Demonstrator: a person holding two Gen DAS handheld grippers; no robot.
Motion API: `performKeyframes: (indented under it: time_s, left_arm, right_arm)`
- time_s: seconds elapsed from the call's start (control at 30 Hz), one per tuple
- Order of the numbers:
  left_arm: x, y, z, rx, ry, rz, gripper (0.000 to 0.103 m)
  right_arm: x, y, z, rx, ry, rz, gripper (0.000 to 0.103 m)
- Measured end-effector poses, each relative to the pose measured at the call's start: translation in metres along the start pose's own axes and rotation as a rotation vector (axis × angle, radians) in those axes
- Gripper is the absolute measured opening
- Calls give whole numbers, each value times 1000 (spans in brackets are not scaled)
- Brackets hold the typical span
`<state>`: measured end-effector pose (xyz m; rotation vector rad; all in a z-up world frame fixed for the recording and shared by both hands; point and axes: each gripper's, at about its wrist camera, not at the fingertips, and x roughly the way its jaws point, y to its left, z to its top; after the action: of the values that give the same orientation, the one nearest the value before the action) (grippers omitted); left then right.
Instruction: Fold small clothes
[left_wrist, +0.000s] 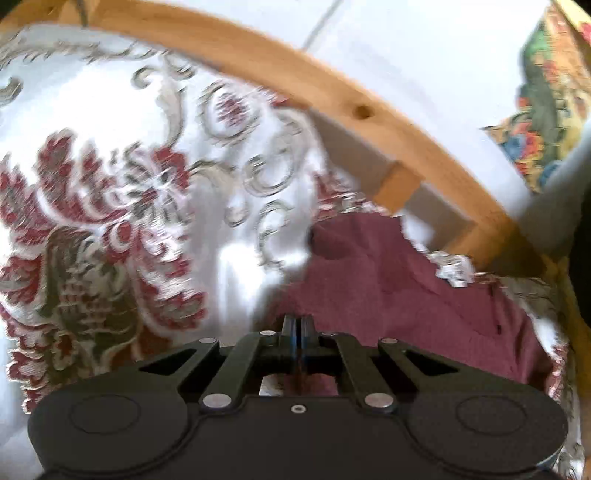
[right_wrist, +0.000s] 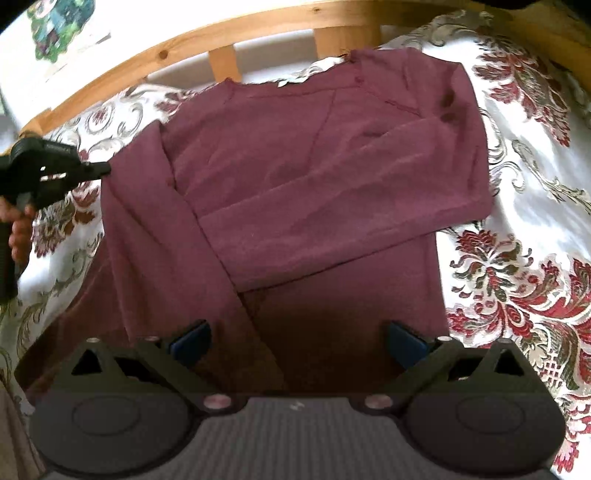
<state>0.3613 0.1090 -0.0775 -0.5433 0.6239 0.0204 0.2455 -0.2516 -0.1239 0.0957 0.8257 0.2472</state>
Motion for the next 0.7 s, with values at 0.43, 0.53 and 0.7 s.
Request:
performKeyframes:
  time_s: [0.43, 0.53, 0.7]
  left_arm:
    - [-7, -15, 1, 131, -77, 54, 58]
    - [10, -33, 1, 293, -114, 31, 59]
    - [45, -37, 8, 287, -125, 26, 59]
  right_arm:
    - [-1, 1, -3, -7, 3, 0, 103]
    - [-1, 3, -2, -19, 4, 3, 103]
    - [3, 7, -3, -38, 15, -3, 103]
